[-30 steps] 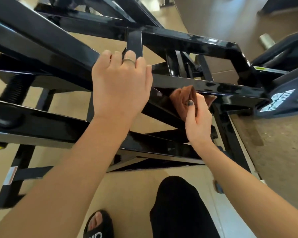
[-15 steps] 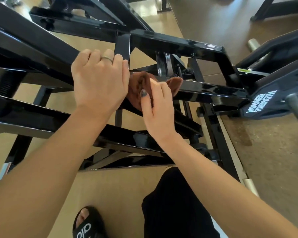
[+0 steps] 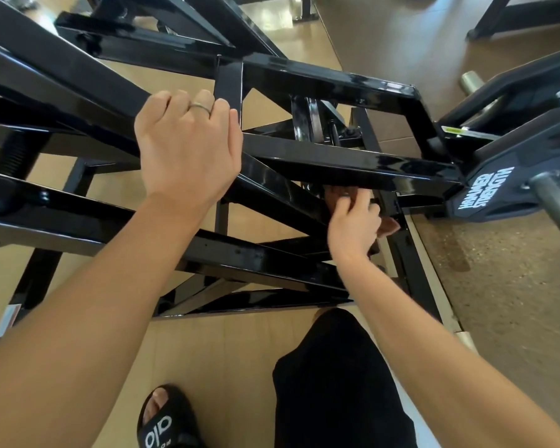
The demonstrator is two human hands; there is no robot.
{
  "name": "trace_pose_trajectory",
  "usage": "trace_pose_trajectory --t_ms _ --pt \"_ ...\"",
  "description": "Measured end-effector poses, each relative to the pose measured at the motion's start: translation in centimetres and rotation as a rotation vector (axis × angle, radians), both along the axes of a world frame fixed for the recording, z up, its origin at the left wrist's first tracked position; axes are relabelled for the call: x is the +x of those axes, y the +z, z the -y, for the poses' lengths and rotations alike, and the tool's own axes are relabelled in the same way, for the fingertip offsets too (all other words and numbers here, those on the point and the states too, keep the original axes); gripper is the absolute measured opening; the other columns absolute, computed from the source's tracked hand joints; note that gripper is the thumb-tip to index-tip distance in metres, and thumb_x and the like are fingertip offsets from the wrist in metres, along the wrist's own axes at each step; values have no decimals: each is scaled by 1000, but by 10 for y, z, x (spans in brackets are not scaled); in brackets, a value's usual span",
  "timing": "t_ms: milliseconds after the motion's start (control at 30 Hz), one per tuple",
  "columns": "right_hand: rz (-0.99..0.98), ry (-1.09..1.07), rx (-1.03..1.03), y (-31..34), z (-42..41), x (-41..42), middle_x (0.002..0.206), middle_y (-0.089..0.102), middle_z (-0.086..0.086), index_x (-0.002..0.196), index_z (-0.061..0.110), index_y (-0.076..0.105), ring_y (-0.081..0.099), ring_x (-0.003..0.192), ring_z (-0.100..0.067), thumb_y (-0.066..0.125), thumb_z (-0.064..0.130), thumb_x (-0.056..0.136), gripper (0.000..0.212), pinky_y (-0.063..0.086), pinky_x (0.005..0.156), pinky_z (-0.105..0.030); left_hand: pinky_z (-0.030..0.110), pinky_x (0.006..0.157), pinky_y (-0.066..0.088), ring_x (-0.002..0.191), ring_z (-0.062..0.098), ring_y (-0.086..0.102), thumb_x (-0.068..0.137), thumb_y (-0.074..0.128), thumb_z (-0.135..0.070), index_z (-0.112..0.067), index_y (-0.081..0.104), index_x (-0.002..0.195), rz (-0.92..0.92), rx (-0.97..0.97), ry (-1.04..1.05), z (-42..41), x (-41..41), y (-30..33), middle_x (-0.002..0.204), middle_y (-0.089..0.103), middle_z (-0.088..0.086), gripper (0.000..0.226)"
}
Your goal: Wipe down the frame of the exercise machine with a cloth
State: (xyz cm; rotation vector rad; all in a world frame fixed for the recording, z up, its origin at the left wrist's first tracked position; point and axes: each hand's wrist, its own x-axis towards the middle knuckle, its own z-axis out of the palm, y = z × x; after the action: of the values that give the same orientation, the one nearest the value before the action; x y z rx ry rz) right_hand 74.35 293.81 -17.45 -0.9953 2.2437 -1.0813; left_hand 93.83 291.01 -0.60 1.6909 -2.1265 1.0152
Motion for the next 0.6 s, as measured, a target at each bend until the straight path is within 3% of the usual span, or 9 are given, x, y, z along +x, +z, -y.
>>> trace_pose_trajectory --t_ms 100,233,300,367,467,600 --pt "-20 -7 -166 25 -15 43 115 49 -4 121 22 51 48 105 -23 43 37 106 23 45 91 -41 46 84 38 86 37 60 112 20 -33 -4 64 94 14 -41 -2 2 1 -3 88 64 15 56" --pt "-76 129 -426 40 -33 76 104 41 13 117 34 46 39 91 -2 39 48 100 24 41 83 -16 46 80 37 81 35 57 112 20 -32 -5 62 90 41 -91 0 3 3 -5 82 60 13 55" --pt "-74 227 -439 32 -33 64 106 40 16 122 33 49 41 93 -2 38 46 98 30 43 84 -19 46 79 36 79 34 56 112 20 -32 -6 61 89 50 -103 -1 4 2 -7 80 56 11 54" --pt "-51 206 -316 6 -32 29 115 48 9 128 27 52 49 106 -8 41 40 100 33 48 92 -31 44 79 35 77 32 55 112 20 -32 -7 60 87 53 -113 -11 5 3 -7 77 51 9 53" --pt "-37 9 71 -37 -29 -35 133 53 -16 140 18 48 54 122 -38 39 36 107 38 48 103 -53 44 78 35 76 31 55 112 21 -31 -8 61 86 53 -131 -25 6 4 -8 76 51 8 52" --pt "82 -45 345 -35 -3 -53 145 42 -26 149 19 36 43 131 -48 32 40 109 45 38 108 -58 41 79 33 77 31 57 112 25 -30 -8 63 87 77 -172 -38 7 5 -9 78 59 9 51"
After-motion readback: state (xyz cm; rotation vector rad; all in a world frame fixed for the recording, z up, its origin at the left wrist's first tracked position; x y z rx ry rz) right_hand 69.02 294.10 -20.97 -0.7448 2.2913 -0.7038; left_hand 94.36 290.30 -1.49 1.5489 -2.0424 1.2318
